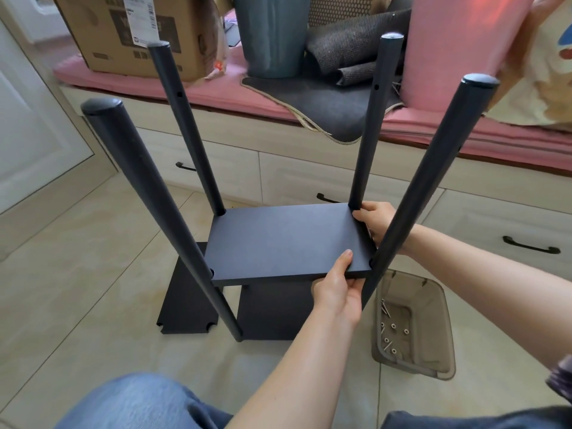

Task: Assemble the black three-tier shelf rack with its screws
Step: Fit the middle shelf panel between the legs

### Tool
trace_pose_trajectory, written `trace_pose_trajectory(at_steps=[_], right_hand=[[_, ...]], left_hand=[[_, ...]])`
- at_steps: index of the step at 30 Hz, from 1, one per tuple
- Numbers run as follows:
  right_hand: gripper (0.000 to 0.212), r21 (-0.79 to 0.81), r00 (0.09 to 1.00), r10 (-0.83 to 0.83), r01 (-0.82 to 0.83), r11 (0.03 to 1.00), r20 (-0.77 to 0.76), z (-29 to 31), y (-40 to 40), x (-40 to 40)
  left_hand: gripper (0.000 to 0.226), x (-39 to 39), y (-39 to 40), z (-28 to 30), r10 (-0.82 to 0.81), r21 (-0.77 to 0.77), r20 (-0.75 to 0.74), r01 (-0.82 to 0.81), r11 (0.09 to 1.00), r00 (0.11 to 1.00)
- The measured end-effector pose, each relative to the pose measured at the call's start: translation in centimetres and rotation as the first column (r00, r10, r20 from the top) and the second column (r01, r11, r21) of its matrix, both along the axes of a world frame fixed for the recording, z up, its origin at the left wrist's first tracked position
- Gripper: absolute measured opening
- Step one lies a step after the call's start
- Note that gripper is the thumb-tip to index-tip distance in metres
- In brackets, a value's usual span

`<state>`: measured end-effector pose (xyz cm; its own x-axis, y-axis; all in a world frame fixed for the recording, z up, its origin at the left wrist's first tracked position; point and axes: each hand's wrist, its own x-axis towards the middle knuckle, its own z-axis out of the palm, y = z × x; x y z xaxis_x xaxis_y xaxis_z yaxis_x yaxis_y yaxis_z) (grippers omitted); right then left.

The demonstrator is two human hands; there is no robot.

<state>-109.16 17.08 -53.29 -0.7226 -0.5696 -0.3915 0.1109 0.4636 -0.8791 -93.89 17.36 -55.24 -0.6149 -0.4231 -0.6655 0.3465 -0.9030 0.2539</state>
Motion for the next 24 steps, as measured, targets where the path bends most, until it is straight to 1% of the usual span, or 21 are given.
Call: trace_pose_trajectory(at_steps=[2,4,6,9,10,11,12,14,15,17,20,22,24], right_hand=[[0.019,-0.006,0.999,-0.010,0.010,1.000,0.047,-0.1,0.1,-0.1],[0.023,-0.008,0.998,-0.022,0.023,1.000,0.060,-0.4,0.3,-0.1],[0.029,0.006,0.998,0.010,-0.011,1.000,0.061,-0.4,0.5,-0.2],[0.038,0.023,0.993,0.108,-0.109,0.994,0.046,0.7,0.6,-0.2],[0.042,0.023,0.991,0.129,-0.130,0.991,0.024,1.1,0.6,-0.1],[0.046,0.037,0.990,0.139,-0.138,0.990,-0.029,1.4,0.6,0.1],[0.048,0.069,0.982,0.150,-0.143,0.987,-0.113,1.7,0.5,0.4],[0.043,0.120,0.947,0.174,-0.146,0.982,-0.271,1.8,0.6,0.7],[0.038,0.116,0.936,0.170,-0.141,0.983,-0.307,1.8,0.6,0.7],[0.034,0.098,0.930,0.160,-0.135,0.986,-0.331,1.7,0.7,0.5],[0.037,0.094,0.942,0.157,-0.134,0.986,-0.297,1.6,0.7,0.2],[0.047,0.096,0.961,0.136,-0.116,0.989,-0.239,1.4,1.0,0.0],[0.055,0.081,0.992,0.092,-0.085,0.993,-0.087,1.8,2.2,-0.7]], left_hand=[[0.037,0.0,0.2,-0.2,-0.003,0.004,0.014,0.003,1.000,1.000],[0.035,0.0,0.3,-0.4,-0.018,0.006,0.019,0.017,1.000,1.000],[0.034,0.1,0.4,-0.5,-0.010,0.007,0.018,0.010,1.000,1.000],[0.031,0.1,0.3,-0.6,-0.019,-0.005,0.000,0.019,1.000,1.000],[0.028,0.0,0.3,-0.6,-0.022,-0.008,-0.004,0.022,1.000,1.000],[0.026,0.0,0.3,-0.7,-0.028,-0.015,-0.010,0.028,0.999,1.000],[0.025,0.1,0.3,-0.7,-0.038,-0.025,-0.013,0.038,0.999,0.999],[0.026,0.2,0.4,-0.8,-0.052,-0.037,-0.006,0.051,0.998,0.999],[0.027,0.2,0.4,-0.8,-0.052,-0.036,-0.001,0.052,0.998,0.999],[0.031,0.1,0.4,-1.0,-0.050,-0.028,0.005,0.050,0.998,0.999],[0.037,-0.3,0.3,-0.9,-0.041,-0.025,0.006,0.042,0.999,0.999],[0.041,-0.8,0.1,-0.7,-0.012,-0.021,0.001,0.012,1.000,1.000],[0.045,-1.4,0.1,-0.4,0.006,-0.013,0.010,-0.006,1.000,1.000]])
